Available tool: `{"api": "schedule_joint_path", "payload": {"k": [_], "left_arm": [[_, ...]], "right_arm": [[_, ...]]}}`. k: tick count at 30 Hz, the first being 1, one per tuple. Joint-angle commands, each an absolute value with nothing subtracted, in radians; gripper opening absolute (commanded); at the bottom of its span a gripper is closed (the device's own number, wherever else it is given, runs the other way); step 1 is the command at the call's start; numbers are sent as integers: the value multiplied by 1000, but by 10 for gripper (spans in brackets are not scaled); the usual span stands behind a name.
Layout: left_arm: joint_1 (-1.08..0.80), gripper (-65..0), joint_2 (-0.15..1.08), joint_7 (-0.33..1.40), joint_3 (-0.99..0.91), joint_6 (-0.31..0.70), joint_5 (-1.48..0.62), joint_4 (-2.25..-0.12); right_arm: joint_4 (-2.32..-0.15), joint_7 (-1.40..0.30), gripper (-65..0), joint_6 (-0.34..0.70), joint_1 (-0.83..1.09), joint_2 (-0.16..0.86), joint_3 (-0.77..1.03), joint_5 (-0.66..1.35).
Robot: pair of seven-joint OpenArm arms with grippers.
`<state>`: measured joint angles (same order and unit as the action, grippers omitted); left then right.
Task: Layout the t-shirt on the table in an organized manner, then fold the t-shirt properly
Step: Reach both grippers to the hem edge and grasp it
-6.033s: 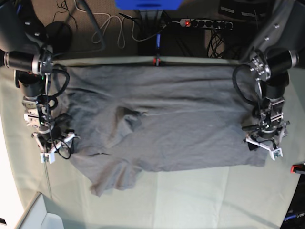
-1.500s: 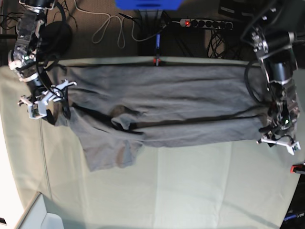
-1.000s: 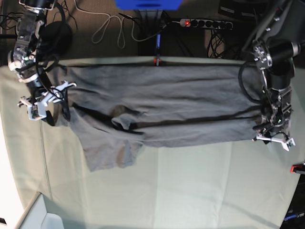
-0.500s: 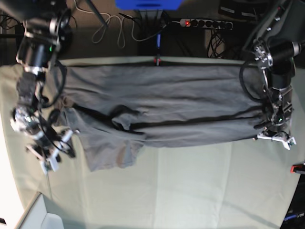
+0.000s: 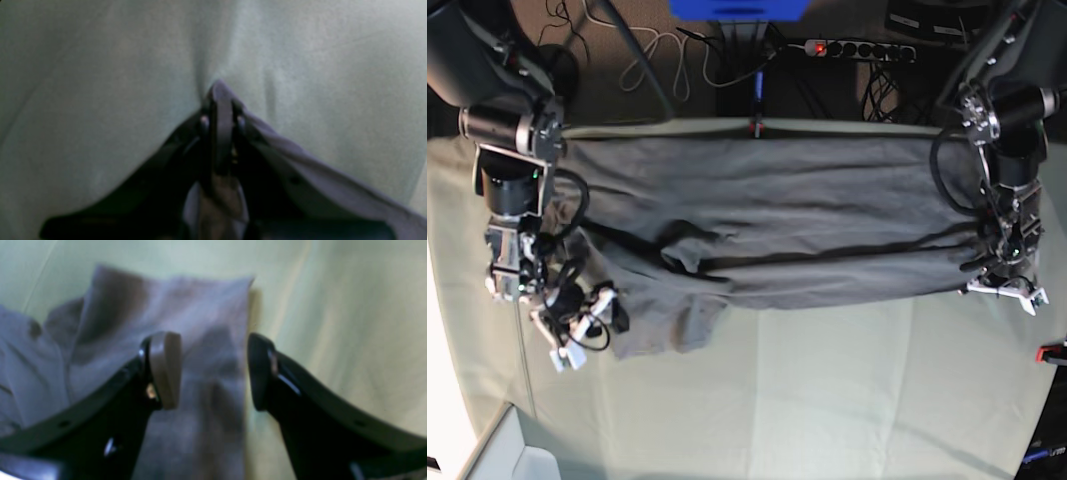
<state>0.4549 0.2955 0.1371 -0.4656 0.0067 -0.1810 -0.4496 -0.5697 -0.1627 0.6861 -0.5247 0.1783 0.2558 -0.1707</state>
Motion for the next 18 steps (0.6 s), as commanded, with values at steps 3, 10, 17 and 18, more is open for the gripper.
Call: {"api": "schedule_joint_path", "payload": {"k": [3, 10, 17, 18], "left_arm": [[476, -649, 309, 127, -466, 5, -180, -464], [476, -649, 309, 127, -466, 5, -180, -464], [476, -649, 309, 127, -466, 5, -180, -464], [476, -649, 309, 127, -466, 5, -180, -464]], "right_arm": [[-535, -99, -327, 621, -552, 199, 257, -156], [-450, -51, -332, 613, -552, 194, 255, -156], [-455, -51, -538, 613, -559, 174, 255, -156], [-455, -50, -592, 613, -561, 174, 255, -156]]}}
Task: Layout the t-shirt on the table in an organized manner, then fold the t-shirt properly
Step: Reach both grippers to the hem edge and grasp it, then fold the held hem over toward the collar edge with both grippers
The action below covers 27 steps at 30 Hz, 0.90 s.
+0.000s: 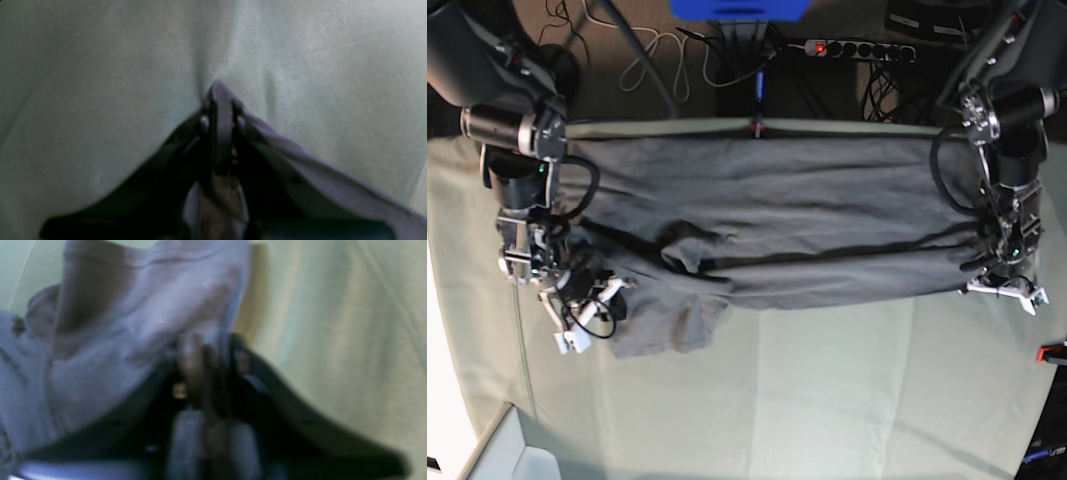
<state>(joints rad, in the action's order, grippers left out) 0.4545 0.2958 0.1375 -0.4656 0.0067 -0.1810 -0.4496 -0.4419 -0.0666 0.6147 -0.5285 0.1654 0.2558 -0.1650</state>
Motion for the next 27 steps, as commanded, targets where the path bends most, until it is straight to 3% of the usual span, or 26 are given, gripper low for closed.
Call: {"api": "schedule_joint_path", "payload": {"k": [1, 6, 13, 19, 27], "left_arm": [[476, -649, 309, 127, -466, 5, -180, -464], [483, -649, 309, 127, -466, 5, -180, -466], [484, -649, 300, 134, -466, 5, -182, -621], [484, -649, 295, 243, -467, 5, -193, -762], [483, -649, 271, 252, -467, 5, -193, -812]], "right_arm": [[-455, -50, -644, 613, -572, 173, 255, -156], [-473, -51, -650, 613, -596, 176, 255, -156], [-710, -81, -650, 615, -561, 171, 262, -153], [-840, -119, -650, 638, -526, 170, 263, -150], [-1023, -151, -650, 687, -420, 140, 289, -150]]}}
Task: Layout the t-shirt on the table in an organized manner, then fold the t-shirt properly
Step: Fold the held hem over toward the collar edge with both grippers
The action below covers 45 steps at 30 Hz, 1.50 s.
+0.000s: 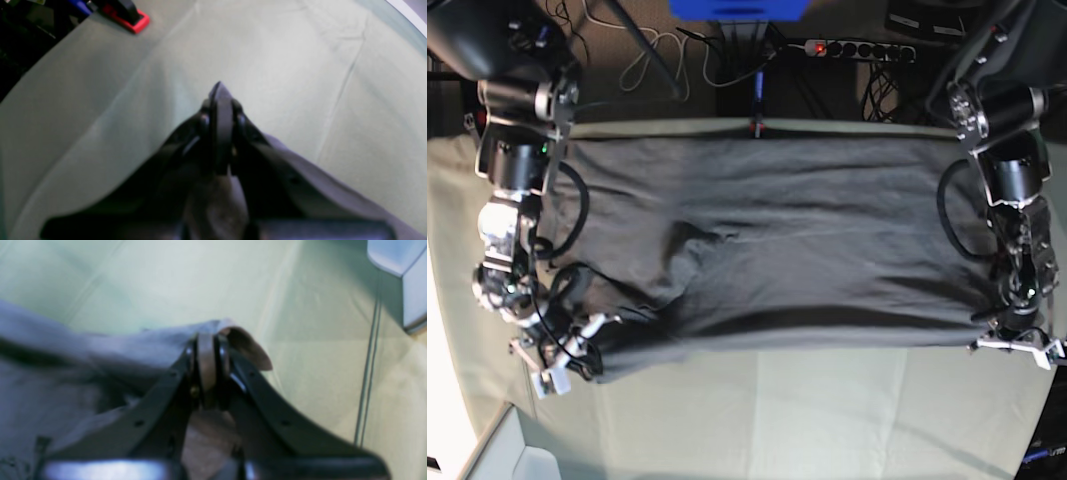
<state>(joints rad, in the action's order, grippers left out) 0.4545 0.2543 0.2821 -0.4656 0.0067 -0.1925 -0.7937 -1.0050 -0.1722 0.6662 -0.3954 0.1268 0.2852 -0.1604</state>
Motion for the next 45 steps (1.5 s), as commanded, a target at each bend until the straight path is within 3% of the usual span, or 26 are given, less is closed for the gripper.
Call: {"api": "schedule_joint_path", "payload": {"k": [1, 12, 25, 45], "left_arm": [[479, -649, 271, 252, -467, 5, -193, -812], [386, -649, 272, 249, -475, 5, -193, -866], [145, -649, 246, 245, -475, 5, -194, -1138], [-108, -649, 222, 243, -476, 5, -194, -1365]], "right_arm": [[-1033, -151, -650, 687, -409, 139, 294, -150], [-1231, -150, -650, 698, -239, 105, 302, -148], [-1532, -143, -650, 698, 54, 19, 325, -148], [-1606, -142, -650, 698, 289, 19, 421, -47]]}}
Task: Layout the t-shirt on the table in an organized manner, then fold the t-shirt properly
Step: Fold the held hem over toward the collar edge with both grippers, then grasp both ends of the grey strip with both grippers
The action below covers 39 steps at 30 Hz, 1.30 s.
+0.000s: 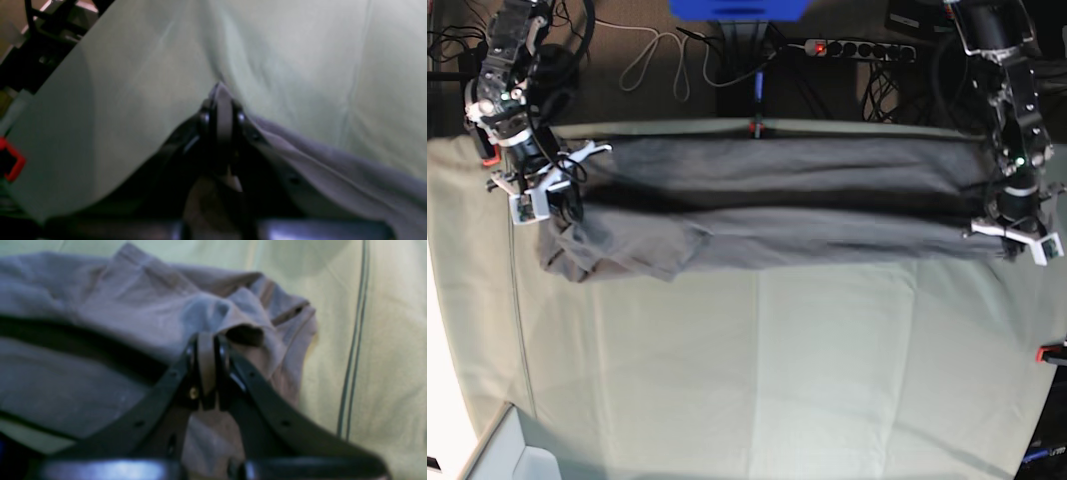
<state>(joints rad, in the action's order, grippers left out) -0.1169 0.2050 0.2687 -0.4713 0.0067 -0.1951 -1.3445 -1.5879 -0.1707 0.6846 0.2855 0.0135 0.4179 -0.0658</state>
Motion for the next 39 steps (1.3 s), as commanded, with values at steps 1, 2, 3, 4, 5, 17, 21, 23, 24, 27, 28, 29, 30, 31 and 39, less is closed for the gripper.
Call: {"api": "schedule_joint_path", "payload": {"k": [1, 2, 3, 4, 5, 17, 21, 23, 24, 27, 28, 29, 30, 31, 39], "left_arm": [[-117, -649, 222, 243, -476, 5, -194, -1365], [-125, -649, 222, 243, -476, 5, -194, -1365], [-131, -649, 222, 243, -476, 5, -194, -1365], [-140, -649, 222, 243, -476, 5, -194, -1365], [-150, -649, 222, 243, -476, 5, -194, -1365], [-186, -649, 173, 245, -590, 7, -194, -1359], [-191, -649, 174, 245, -593, 7, -194, -1363], [-191, -649, 177, 245, -595, 7, -194, -1360], [-191, -649, 180, 245, -595, 7, -194, -1359], [-191, -649, 182, 245, -595, 7, -194, -1357], [-189, -649, 182, 245, -595, 7, -194, -1357], [-188, -649, 182, 245, -595, 7, -194, -1356], [-186, -649, 182, 245, -595, 7, -194, -1354], [-186, -649, 182, 245, -595, 7, -194, -1354], [-189, -649, 182, 245, -595, 7, -194, -1354]], "right_arm": [[-1606, -142, -650, 698, 294, 12, 421, -47], [-1606, -142, -650, 698, 294, 8, 421, -47], [-1606, -142, -650, 698, 295, 5, 424, -47], [-1606, -142, -650, 698, 295, 5, 424, -47], [-1609, -142, -650, 698, 297, 4, 424, -47], [-1646, -140, -650, 698, 374, 2, 427, -21], [-1649, -140, -650, 698, 383, 1, 426, -21], [-1649, -140, -650, 698, 390, 1, 426, -21], [-1650, -140, -650, 698, 401, 1, 426, -21], [-1675, -140, -650, 698, 427, 1, 421, -21], [-1685, -139, -650, 698, 440, 1, 421, -21], [-1695, -131, -650, 698, 449, 1, 420, -21], [-1701, -117, -650, 698, 458, -1, 418, -21], [-1701, -102, -650, 698, 463, -1, 410, -21], [-1647, -87, -650, 698, 469, -1, 400, -24]]}}
